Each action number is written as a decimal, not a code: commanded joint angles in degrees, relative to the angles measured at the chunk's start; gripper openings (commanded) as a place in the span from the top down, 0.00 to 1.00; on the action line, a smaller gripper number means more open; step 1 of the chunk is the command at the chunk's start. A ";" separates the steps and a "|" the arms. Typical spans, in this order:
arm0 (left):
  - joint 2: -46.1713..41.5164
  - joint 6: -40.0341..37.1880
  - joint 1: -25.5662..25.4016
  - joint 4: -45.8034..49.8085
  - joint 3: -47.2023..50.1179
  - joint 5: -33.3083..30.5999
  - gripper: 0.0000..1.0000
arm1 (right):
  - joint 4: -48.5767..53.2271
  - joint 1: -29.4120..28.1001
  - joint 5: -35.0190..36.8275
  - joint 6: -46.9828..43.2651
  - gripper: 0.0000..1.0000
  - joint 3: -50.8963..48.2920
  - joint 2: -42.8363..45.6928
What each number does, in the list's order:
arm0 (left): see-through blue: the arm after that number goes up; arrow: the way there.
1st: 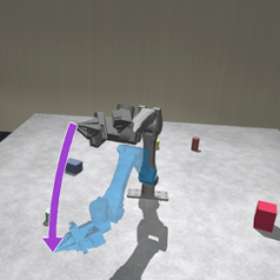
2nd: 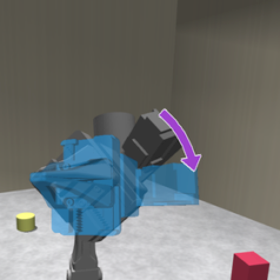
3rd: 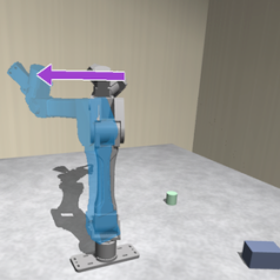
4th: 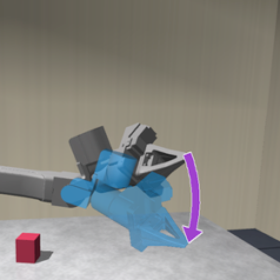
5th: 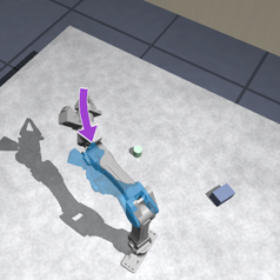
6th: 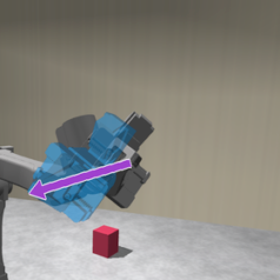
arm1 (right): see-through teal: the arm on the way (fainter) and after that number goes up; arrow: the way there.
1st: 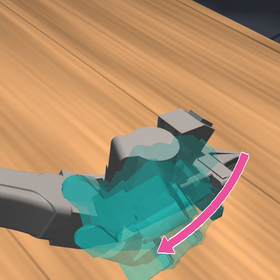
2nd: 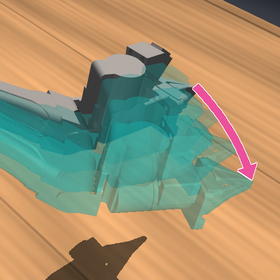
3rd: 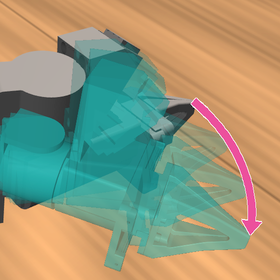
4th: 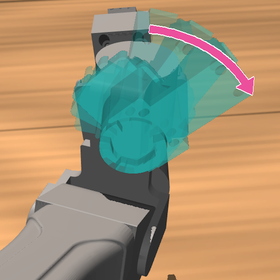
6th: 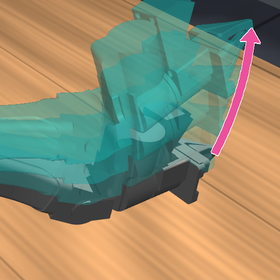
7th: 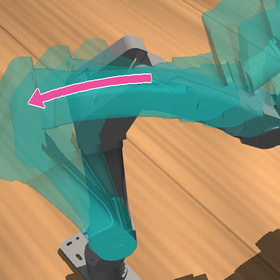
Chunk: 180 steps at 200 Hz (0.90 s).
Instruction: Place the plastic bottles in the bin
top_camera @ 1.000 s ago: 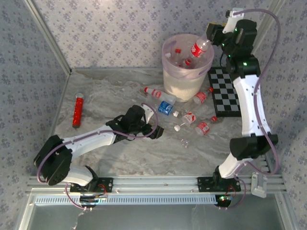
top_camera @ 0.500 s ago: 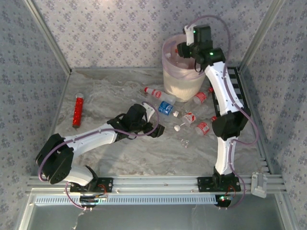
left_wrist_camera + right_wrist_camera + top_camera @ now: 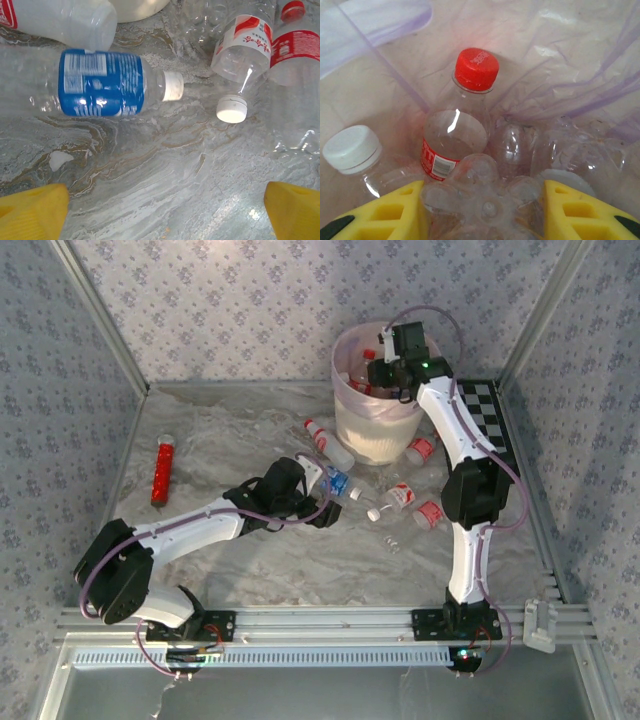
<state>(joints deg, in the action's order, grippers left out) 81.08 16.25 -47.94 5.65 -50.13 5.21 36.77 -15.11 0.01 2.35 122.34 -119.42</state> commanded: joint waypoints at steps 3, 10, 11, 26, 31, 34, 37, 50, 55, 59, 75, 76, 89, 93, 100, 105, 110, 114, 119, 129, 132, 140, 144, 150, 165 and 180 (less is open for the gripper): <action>-1.50 1.58 0.31 2.36 -1.08 -2.22 0.00 | 2.23 -0.49 -3.23 3.94 0.74 -0.94 -0.91; -1.42 1.88 0.40 3.13 -1.20 -3.01 0.00 | 2.53 -0.45 -3.22 3.93 0.67 -0.28 -0.82; -1.43 1.96 0.44 3.22 -1.20 -3.14 0.00 | 2.56 -0.40 -3.20 3.91 0.66 -0.14 -0.82; -1.14 3.81 0.65 4.82 -1.69 -5.09 0.00 | 4.20 -0.43 -3.09 3.59 0.52 2.45 -0.67; -1.01 4.79 0.87 5.52 -1.91 -5.73 0.00 | 5.09 -0.39 -3.05 3.39 0.46 3.24 -0.52; -0.87 5.52 0.94 5.99 -2.17 -6.09 0.00 | 5.52 -0.38 -2.93 3.30 0.43 3.85 -0.40; -0.64 6.23 1.09 6.51 -2.36 -6.45 0.00 | 6.03 -0.38 -2.96 3.28 0.39 4.44 -0.19; 0.22 10.32 1.43 8.79 -3.31 -8.11 0.00 | 7.91 -0.28 -2.72 2.94 0.25 6.34 1.09; 0.61 11.85 1.47 9.54 -3.54 -8.55 0.00 | 8.48 -0.27 -2.46 2.90 0.21 6.84 1.83; 0.87 12.93 1.51 9.98 -3.64 -8.95 0.00 | 8.93 -0.31 -2.34 2.84 0.17 7.06 2.54; 1.74 16.93 1.45 11.09 -3.57 -10.44 0.00 | 9.81 0.00 -1.69 3.01 0.05 6.65 6.19; 1.73 17.17 1.45 11.07 -3.57 -10.46 0.00 | 9.85 0.09 -1.68 3.05 0.05 6.53 6.42; 2.36 19.84 1.51 10.58 -2.98 -11.06 0.00 | 9.94 0.59 -1.56 3.48 0.00 5.15 9.90; 2.61 20.81 1.45 10.48 -2.81 -11.11 0.00 | 9.85 0.82 -1.67 3.68 0.00 4.62 11.04; 3.07 22.74 1.46 10.41 -2.65 -11.21 0.00 | 9.70 1.24 -1.99 3.88 0.00 3.49 12.95; 3.39 24.28 1.50 10.48 -2.53 -11.31 0.00 | 9.48 1.46 -2.13 3.97 0.00 2.55 14.38; 3.74 25.97 1.48 10.39 -2.30 -11.34 0.00 | 9.23 1.64 -2.28 3.98 0.00 1.47 15.83; 4.01 27.61 1.47 10.11 -1.97 -11.36 0.00 | 9.05 1.75 -2.45 3.98 0.00 0.51 16.91; 4.28 29.90 1.47 9.31 -1.41 -11.26 0.00 | 8.78 1.96 -2.39 3.99 0.00 -0.86 18.48; 4.45 34.35 1.47 6.35 0.15 -10.20 0.00 | 7.60 2.19 -2.39 4.07 0.00 -4.45 21.83; 4.44 35.54 1.51 5.29 0.72 -9.69 0.00 | 7.11 2.27 -2.30 4.13 0.00 -5.72 22.85; 4.44 38.80 1.39 1.49 1.99 -8.56 0.00 | 5.68 2.50 -2.17 4.37 0.00 -9.23 25.64; 4.45 40.41 1.27 -0.22 2.64 -8.32 0.00 | 4.97 2.59 -2.21 4.52 0.00 -11.06 26.97; 4.65 42.78 0.95 -2.29 3.22 -8.28 0.00 | 4.05 2.84 -2.35 4.86 0.00 -13.66 28.87; 5.94 47.65 0.34 -4.49 3.51 -8.79 0.00 | 2.43 3.49 -3.44 5.92 0.00 -19.99 33.22; 7.94 52.98 -0.10 -4.60 3.49 -7.86 0.00 | 1.35 4.20 -4.51 6.91 0.00 -25.07 37.01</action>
<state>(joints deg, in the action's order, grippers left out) 86.52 57.01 -47.09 6.09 -46.63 -3.86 40.27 -11.81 -2.52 6.72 104.60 -85.65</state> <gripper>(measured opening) 0.997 0.997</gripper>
